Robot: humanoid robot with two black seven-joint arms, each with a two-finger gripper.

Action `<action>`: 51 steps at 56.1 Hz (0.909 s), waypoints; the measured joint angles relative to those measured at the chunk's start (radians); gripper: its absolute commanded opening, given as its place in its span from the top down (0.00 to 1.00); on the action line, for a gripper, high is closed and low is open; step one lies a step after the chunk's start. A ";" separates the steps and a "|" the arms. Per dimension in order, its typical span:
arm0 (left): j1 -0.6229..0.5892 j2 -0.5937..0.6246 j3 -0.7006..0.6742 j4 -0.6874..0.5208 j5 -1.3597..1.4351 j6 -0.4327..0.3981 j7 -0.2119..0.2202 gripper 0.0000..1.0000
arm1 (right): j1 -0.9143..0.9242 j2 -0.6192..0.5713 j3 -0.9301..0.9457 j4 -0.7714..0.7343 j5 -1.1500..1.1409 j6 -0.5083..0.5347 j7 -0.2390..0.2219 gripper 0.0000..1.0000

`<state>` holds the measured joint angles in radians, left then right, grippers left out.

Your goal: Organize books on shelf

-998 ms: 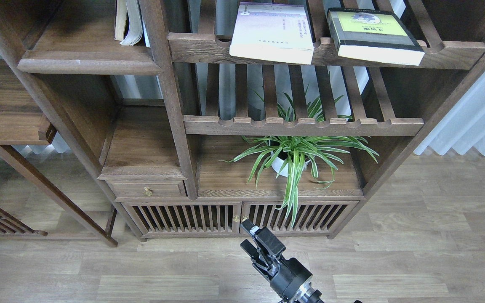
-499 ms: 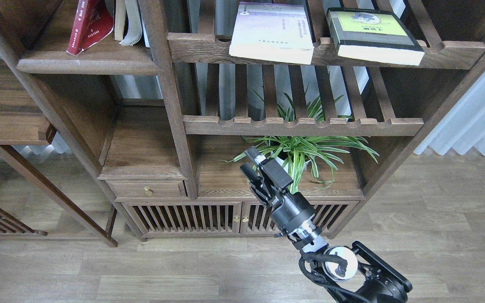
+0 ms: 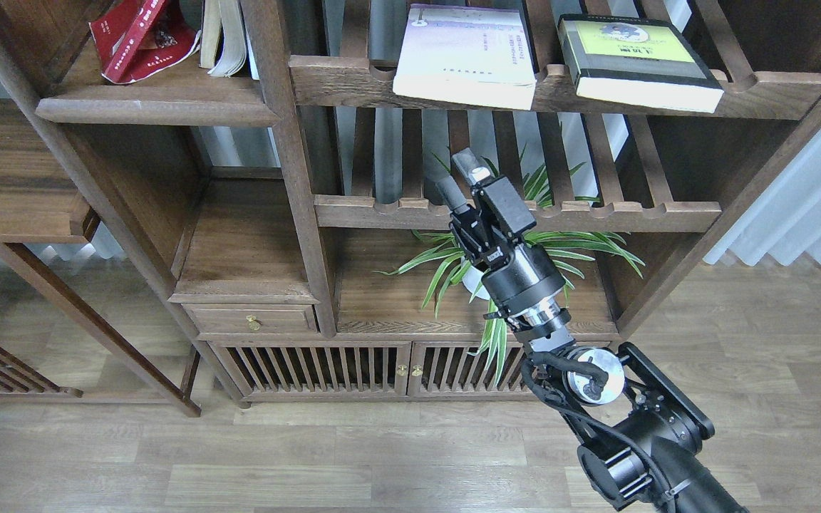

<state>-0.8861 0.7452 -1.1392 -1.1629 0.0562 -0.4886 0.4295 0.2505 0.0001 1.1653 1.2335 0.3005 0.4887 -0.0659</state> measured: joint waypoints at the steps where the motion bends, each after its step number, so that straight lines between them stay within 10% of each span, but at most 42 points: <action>1: 0.009 0.003 -0.001 -0.001 -0.001 0.000 0.000 0.00 | 0.000 0.000 0.011 0.000 0.000 0.000 0.000 0.17; 51: 0.343 0.005 0.035 -0.006 -0.016 0.000 -0.002 0.00 | 0.036 -0.106 0.287 0.002 0.008 0.000 0.020 0.19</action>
<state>-0.5433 0.7501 -1.1046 -1.1689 0.0399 -0.4887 0.4280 0.2863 -0.1057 1.4526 1.2359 0.3084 0.4887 -0.0460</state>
